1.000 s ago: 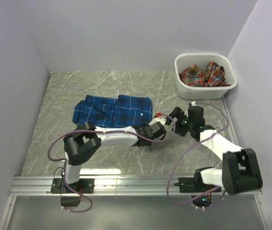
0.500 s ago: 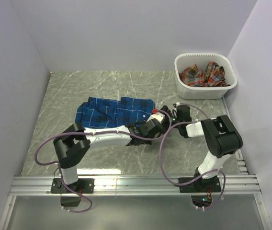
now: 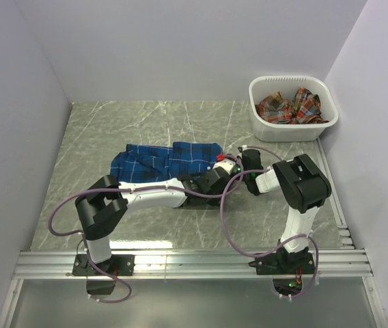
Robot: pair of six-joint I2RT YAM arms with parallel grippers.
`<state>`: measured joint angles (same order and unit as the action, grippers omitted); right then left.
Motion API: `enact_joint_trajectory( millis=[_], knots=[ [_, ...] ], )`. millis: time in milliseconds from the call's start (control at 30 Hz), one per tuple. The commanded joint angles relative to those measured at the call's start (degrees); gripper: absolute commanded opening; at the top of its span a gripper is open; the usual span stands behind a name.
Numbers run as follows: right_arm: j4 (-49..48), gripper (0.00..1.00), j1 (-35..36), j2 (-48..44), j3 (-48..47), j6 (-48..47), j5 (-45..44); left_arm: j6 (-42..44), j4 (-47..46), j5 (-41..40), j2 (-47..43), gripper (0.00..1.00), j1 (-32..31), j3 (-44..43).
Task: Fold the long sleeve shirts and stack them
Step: Fold the shirt
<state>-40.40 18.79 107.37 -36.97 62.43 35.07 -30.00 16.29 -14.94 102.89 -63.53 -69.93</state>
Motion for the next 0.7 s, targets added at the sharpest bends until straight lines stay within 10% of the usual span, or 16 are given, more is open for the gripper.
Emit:
enact_joint_trajectory(
  millis=[0, 133, 267, 667],
  knots=[
    [-0.12, 0.44, 0.55, 1.7, -1.52, -2.49, -3.96, -2.34, -3.02, 3.86, -3.92, 0.09, -0.28, -0.12],
    [6.71, 0.1, 0.37, 0.03, -3.1, -7.49, -4.74, -3.48, -0.57, 3.16, -5.07, 0.26, -0.02, -1.43],
    [17.96, 0.0, 0.02, -3.82, -5.91, -17.75, -5.71, -4.98, 3.55, 3.16, -9.62, 0.69, 0.51, -3.02],
    [68.33, 0.0, -1.12, -8.14, -30.08, -48.62, -24.05, -10.34, 8.05, 8.09, -32.66, 0.81, 22.7, 9.1]
  ],
)
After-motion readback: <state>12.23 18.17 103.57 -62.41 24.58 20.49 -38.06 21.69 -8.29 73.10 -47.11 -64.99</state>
